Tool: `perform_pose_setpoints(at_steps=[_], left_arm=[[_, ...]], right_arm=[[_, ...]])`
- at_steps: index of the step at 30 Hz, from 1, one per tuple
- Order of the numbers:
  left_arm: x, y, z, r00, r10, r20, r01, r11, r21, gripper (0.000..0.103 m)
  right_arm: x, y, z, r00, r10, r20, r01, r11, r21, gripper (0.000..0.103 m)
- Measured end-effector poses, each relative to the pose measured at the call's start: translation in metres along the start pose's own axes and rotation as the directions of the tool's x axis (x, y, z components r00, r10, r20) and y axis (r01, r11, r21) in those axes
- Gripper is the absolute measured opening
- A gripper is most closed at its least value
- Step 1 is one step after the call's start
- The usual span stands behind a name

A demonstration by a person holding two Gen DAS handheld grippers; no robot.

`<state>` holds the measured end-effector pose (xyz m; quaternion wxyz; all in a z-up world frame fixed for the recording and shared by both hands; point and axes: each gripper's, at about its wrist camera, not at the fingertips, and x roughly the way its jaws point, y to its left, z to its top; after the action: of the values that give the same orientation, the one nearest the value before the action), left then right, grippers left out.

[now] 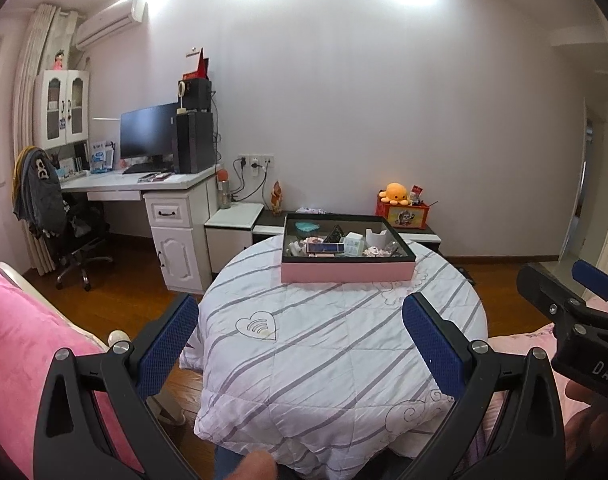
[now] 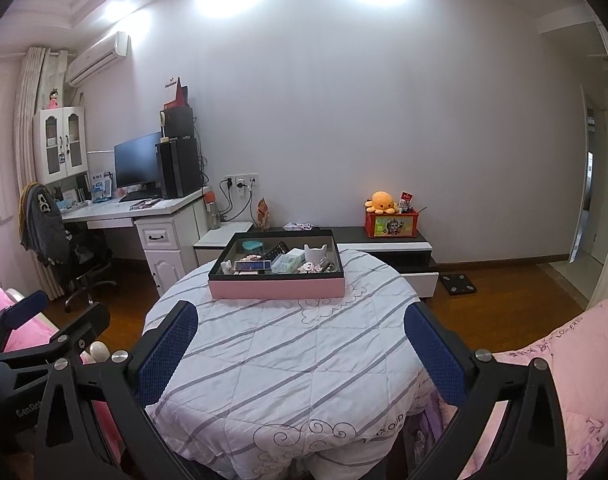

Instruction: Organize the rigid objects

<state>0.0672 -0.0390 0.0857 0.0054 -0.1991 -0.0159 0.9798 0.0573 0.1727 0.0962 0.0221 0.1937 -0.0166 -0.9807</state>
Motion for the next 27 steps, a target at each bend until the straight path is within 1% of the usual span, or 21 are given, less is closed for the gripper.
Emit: perform_pose_setpoints(at_steps=[4, 11, 15, 19, 23, 27], left_arm=[[0.0038, 0.0006, -0.0011, 1.000, 0.001, -0.017, -0.001, 1.000, -0.005, 0.103], [0.0041, -0.0011, 0.0008, 0.999, 0.026, -0.020, -0.025, 1.000, 0.011, 0.103], [0.0059, -0.0010, 0.0022, 0.999, 0.018, -0.030, -0.017, 1.000, 0.012, 0.103], [0.0040, -0.0043, 0.0022, 1.000, 0.021, -0.021, -0.020, 0.999, 0.035, 0.103], [0.0020, -0.0044, 0.0020, 1.000, 0.016, -0.016, -0.016, 0.999, 0.032, 0.103], [-0.0030, -0.0066, 0.0027, 1.000, 0.020, 0.008, -0.021, 0.999, 0.049, 0.103]], right_arm=[[0.0025, 0.0000, -0.0003, 1.000, 0.001, -0.007, -0.001, 1.000, 0.000, 0.103], [0.0034, 0.0004, -0.0012, 1.000, 0.001, -0.011, -0.001, 1.000, -0.003, 0.103], [0.0038, 0.0008, -0.0008, 1.000, -0.001, -0.012, 0.001, 1.000, -0.004, 0.103], [0.0024, 0.0020, -0.0007, 1.000, -0.002, -0.014, 0.002, 1.000, -0.002, 0.103], [0.0033, 0.0028, -0.0014, 1.000, -0.002, -0.016, 0.002, 1.000, -0.003, 0.103], [0.0040, 0.0027, -0.0019, 1.000, -0.003, -0.017, 0.003, 1.000, -0.002, 0.103]])
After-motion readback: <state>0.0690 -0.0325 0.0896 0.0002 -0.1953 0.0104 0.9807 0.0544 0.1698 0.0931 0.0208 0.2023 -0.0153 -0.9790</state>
